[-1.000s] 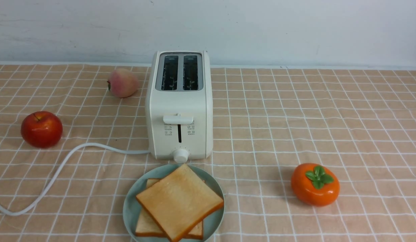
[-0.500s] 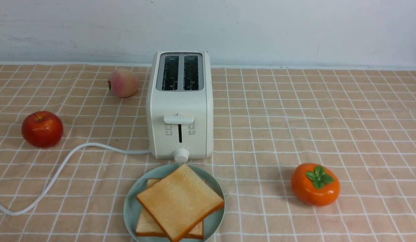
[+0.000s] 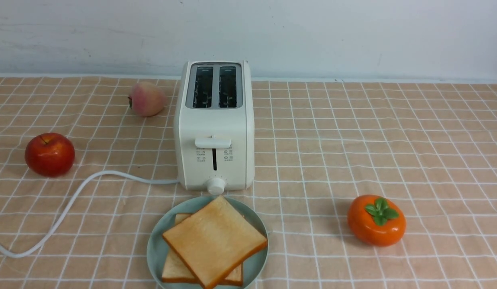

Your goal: Take toasted bread from bread machine on light coffee tablecloth place on plate.

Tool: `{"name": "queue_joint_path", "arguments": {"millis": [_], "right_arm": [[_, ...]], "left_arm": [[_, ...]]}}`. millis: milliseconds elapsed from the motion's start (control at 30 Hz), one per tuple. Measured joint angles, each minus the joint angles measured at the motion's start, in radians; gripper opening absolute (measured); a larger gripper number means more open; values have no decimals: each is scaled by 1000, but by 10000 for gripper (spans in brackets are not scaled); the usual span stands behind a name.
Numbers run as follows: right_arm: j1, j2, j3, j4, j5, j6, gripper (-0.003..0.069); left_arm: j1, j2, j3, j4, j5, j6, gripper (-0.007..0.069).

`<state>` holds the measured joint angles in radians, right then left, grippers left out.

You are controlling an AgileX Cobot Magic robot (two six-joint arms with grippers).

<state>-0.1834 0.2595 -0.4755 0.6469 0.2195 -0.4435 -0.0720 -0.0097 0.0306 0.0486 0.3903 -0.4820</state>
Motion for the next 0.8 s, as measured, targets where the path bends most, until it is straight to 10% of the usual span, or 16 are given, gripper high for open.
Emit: {"name": "queue_joint_path", "arguments": {"millis": [800], "right_arm": [[-28, -56, 8, -34, -5, -3, 93]], "left_arm": [[0, 0, 0, 0, 0, 0, 45]]}}
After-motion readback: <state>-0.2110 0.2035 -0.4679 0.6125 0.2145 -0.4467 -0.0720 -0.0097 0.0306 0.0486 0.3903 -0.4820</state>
